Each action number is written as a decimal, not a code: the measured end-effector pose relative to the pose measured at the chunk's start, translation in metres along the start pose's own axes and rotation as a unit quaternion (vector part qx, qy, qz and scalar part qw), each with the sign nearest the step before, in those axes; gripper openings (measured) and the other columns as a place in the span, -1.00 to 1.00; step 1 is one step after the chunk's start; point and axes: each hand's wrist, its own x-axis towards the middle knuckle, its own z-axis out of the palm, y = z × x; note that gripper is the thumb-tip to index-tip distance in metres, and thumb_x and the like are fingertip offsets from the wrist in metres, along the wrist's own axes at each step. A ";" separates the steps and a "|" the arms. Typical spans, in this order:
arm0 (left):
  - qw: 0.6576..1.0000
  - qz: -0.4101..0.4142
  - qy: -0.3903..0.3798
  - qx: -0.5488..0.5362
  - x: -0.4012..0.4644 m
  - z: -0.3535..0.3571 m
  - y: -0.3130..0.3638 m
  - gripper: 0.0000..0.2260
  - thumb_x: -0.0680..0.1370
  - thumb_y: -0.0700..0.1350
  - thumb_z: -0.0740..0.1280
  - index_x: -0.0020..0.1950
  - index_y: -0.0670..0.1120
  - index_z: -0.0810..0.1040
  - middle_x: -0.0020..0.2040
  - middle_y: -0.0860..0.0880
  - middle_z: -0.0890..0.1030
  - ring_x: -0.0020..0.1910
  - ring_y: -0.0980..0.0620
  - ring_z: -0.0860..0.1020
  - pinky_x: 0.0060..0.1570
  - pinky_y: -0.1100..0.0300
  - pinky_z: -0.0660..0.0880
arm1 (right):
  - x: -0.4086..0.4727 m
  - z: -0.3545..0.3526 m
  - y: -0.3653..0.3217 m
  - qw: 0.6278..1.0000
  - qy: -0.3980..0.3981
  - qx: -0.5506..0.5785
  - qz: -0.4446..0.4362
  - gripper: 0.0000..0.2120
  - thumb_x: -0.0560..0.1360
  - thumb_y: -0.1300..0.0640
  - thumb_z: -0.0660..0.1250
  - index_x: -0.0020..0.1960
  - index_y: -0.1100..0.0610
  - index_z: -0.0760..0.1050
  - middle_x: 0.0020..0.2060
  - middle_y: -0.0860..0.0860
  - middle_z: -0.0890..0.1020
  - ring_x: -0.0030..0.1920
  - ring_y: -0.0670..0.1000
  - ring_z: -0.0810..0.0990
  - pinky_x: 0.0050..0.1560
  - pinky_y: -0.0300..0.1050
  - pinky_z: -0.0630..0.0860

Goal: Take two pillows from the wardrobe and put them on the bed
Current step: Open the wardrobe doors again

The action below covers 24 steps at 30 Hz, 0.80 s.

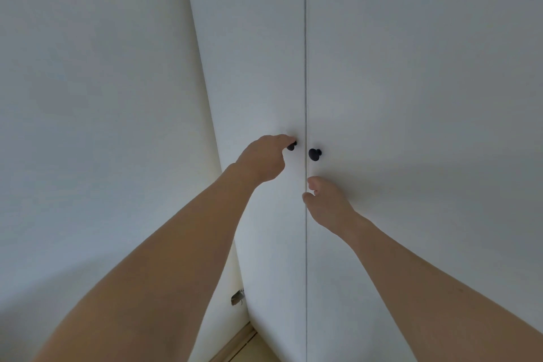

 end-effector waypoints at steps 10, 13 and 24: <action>0.995 -0.042 0.095 -0.009 -0.027 -0.011 -0.008 -0.73 0.59 -0.04 0.13 0.21 0.07 0.54 0.00 -0.10 0.46 -0.09 -0.07 0.53 -0.14 0.15 0.47 | -0.005 0.017 -0.021 0.997 0.066 0.011 -0.026 -0.66 0.58 0.20 0.16 0.35 0.16 0.35 0.27 0.09 0.48 0.09 0.01 0.48 0.01 -0.22 0.45; 0.986 -0.048 0.143 0.071 -0.038 -0.022 -0.016 -0.61 0.60 0.20 0.07 0.06 0.01 0.60 -0.12 -0.08 0.54 -0.09 -0.02 0.51 -0.14 0.16 0.39 | -0.008 0.030 -0.035 0.998 0.049 0.018 -0.039 -0.65 0.62 0.10 0.16 0.38 0.12 0.33 0.27 0.04 0.50 0.23 0.05 0.50 0.16 -0.15 0.44; 0.951 -0.081 0.181 0.239 -0.072 -0.069 -0.058 -0.46 0.44 0.37 0.04 -0.41 -0.07 0.39 -0.48 0.01 0.43 -0.43 -0.01 0.40 -0.19 0.07 0.33 | -0.005 0.066 -0.087 0.981 0.007 -0.101 -0.168 -0.80 0.51 0.05 0.33 -0.27 0.06 0.51 -0.30 -0.04 0.63 -0.25 -0.03 0.60 -0.32 -0.25 0.40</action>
